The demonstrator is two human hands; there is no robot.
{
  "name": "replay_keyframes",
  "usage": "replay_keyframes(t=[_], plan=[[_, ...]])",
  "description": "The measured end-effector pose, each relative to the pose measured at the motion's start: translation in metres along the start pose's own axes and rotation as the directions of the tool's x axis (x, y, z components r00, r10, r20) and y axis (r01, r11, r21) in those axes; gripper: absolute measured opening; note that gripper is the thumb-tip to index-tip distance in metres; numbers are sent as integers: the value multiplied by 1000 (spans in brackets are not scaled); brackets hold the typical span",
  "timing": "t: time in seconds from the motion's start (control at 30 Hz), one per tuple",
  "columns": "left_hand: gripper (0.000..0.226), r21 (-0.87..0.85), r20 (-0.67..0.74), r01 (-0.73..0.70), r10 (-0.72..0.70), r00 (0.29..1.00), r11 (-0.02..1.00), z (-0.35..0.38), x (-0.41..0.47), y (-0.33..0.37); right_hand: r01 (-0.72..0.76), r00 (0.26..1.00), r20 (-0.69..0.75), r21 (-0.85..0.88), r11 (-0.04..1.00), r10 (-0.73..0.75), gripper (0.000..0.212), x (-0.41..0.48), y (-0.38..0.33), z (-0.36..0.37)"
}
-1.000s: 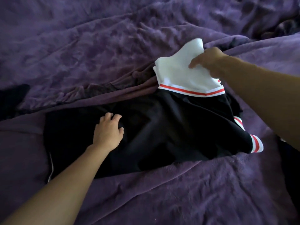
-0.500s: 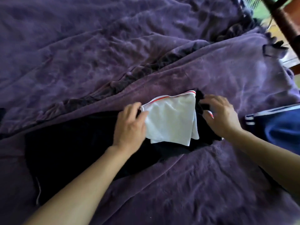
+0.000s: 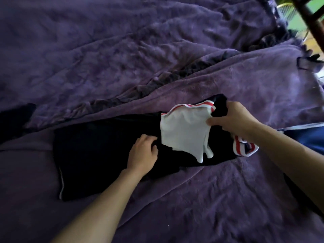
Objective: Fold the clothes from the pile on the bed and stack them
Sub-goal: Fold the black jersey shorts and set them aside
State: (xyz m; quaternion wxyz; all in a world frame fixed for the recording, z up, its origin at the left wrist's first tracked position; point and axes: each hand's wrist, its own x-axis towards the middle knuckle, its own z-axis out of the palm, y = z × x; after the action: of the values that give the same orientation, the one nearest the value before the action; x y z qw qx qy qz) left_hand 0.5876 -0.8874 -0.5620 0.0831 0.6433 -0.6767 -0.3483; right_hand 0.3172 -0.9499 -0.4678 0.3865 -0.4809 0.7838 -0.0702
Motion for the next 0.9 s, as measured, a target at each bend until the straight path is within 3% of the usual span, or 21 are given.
replay_keyframes(t=[0.17, 0.23, 0.37, 0.47, 0.5, 0.53, 0.6, 0.67, 0.7, 0.77, 0.83, 0.9], plan=[[24, -92, -108, 229, -238, 965, 969, -39, -48, -56, 222, 975, 33, -145, 964, -219, 28, -34, -85, 58], [22, -128, -137, 297, -313, 940, 946, -46, -69, -78, 269, 962, 97, -160, 950, -256, 35, -34, -112, 101], [19, -167, -193, 364, -392, 899, 916, -50, -101, -111, 184, 953, 278, -202, 962, -124, 36, -27, -139, 189], [20, -205, -228, 379, -421, 878, 902, -48, -113, -120, 29, 860, 507, 65, 997, -57, 40, -28, -139, 226], [22, -225, -246, 380, -430, 869, 897, -48, -114, -118, -25, 854, 517, 166, 986, -66, 42, -28, -134, 229], [23, -236, -270, 371, -428, 863, 898, -48, -113, -115, -12, 888, 450, 237, 972, -99, 42, -26, -125, 229], [25, -169, -344, 284, -327, 880, 944, -47, -109, -104, 171, 970, 136, 217, 961, -204, 31, -20, -104, 213], [32, 33, -376, 118, -97, 922, 992, -42, -99, -90, 252, 961, -141, 110, 961, -236, 25, -10, -76, 190], [38, 144, -343, 38, 14, 939, 989, -38, -91, -86, 237, 955, -203, 76, 968, -218, 31, -4, -63, 179], [50, 307, -201, -43, 109, 974, 951, -28, -76, -81, 110, 980, -169, 32, 993, -103, 55, 7, -42, 168], [62, 367, -57, -14, 37, 998, 930, -20, -58, -92, -24, 999, -24, 114, 993, 27, 72, 14, -28, 173], [71, 361, 68, 48, -78, 995, 931, -17, -42, -110, -122, 989, 116, 287, 950, 92, 65, 16, -19, 182]])
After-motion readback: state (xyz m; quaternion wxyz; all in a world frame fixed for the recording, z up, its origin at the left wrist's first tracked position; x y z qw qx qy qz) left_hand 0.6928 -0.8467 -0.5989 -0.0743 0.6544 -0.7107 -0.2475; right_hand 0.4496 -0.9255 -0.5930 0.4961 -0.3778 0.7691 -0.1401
